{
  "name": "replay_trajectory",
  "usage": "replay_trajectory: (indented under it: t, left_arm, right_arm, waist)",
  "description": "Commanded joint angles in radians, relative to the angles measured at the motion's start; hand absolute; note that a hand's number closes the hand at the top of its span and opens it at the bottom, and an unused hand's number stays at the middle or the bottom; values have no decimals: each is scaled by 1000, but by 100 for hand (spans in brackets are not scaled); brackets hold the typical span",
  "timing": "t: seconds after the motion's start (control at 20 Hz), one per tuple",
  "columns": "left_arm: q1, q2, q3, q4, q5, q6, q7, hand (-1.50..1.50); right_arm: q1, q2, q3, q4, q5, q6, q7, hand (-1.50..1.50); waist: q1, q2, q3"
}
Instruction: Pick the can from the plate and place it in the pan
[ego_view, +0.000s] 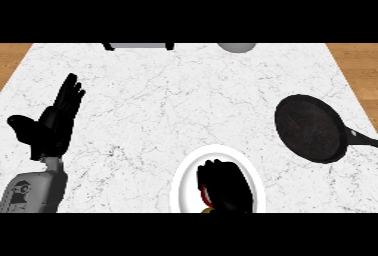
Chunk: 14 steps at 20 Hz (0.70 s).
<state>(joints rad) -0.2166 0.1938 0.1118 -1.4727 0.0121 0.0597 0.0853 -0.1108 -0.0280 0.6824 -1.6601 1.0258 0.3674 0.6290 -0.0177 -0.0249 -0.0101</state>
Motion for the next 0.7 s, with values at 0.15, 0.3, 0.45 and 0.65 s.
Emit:
replay_trajectory:
  t: [0.15,0.3,0.45,0.65]
  left_arm:
    - [-30,16,18,26,-2,-1,-3,0]
    - [12,0,3,-7,-7,4,-3,0]
    - [-36,3,14,55,-10,2,-26,0]
    - [-26,-11,-19,7,-33,14,14,0]
  right_arm:
    - [176,-87,234,-325,255,-190,96,150]
    - [227,-147,251,-481,300,-240,104,150]
    - [191,-93,225,-469,346,-289,124,150]
    - [179,-113,114,-567,331,-271,130,150]
  waist:
    - [-9,16,10]
    - [-1,17,10]
    - [-2,23,10]
    - [7,24,10]
